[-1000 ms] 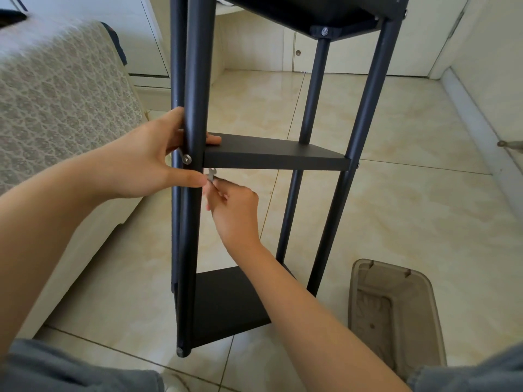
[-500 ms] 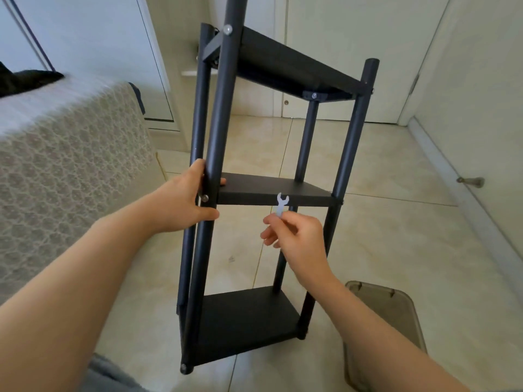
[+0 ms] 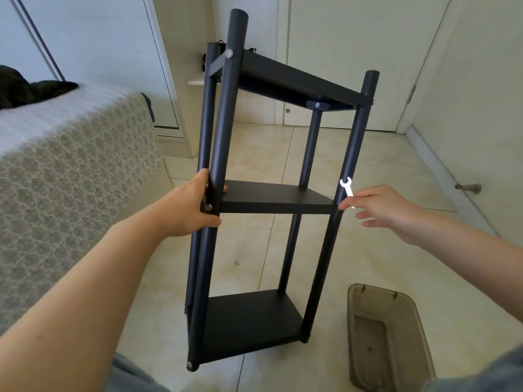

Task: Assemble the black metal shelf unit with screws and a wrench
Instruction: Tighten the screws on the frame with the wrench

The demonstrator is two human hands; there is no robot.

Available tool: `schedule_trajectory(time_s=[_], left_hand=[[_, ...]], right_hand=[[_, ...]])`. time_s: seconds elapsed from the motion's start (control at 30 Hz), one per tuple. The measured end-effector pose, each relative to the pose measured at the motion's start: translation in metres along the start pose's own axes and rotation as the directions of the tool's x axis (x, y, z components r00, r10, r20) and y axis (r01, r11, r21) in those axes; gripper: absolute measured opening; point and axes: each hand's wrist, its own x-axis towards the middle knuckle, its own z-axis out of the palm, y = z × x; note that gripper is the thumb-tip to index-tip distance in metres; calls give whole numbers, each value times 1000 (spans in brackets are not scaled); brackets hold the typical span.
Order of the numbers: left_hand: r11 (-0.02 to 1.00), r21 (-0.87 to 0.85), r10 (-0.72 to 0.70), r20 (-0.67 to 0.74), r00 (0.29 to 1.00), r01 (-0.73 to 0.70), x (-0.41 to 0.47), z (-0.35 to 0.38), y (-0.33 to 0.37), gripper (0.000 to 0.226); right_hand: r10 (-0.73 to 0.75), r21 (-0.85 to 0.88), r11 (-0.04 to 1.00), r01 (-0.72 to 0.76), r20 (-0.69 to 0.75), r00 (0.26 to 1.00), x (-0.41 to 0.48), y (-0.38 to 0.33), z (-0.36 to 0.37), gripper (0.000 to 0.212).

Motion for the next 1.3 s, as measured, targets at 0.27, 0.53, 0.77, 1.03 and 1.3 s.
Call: schedule_trajectory(time_s=[0.27, 0.53, 0.77, 1.03, 1.3], left_hand=[[1000, -11, -23, -2, 1000, 23, -9, -1, -9, 75], [986, -160, -64, -117, 991, 44, -6, -4, -11, 44], [963, -215, -198, -151, 969, 163, -2, -9, -25, 44], [920, -254, -333, -99, 938, 300, -2, -4, -53, 51], [899, -167, -428, -132, 894, 405, 3, 11, -55, 58]], right_hand=[[-32, 179, 984, 20, 61, 998, 14, -22, -7, 28], [-130, 351, 929, 118, 10, 991, 21, -33, 5, 13], [-192, 510, 848, 144, 43, 980, 12, -42, 15, 21], [-362, 549, 809, 209, 185, 914, -9, -57, 17, 27], [-417, 535, 806, 255, 207, 885, -24, -64, 23, 29]])
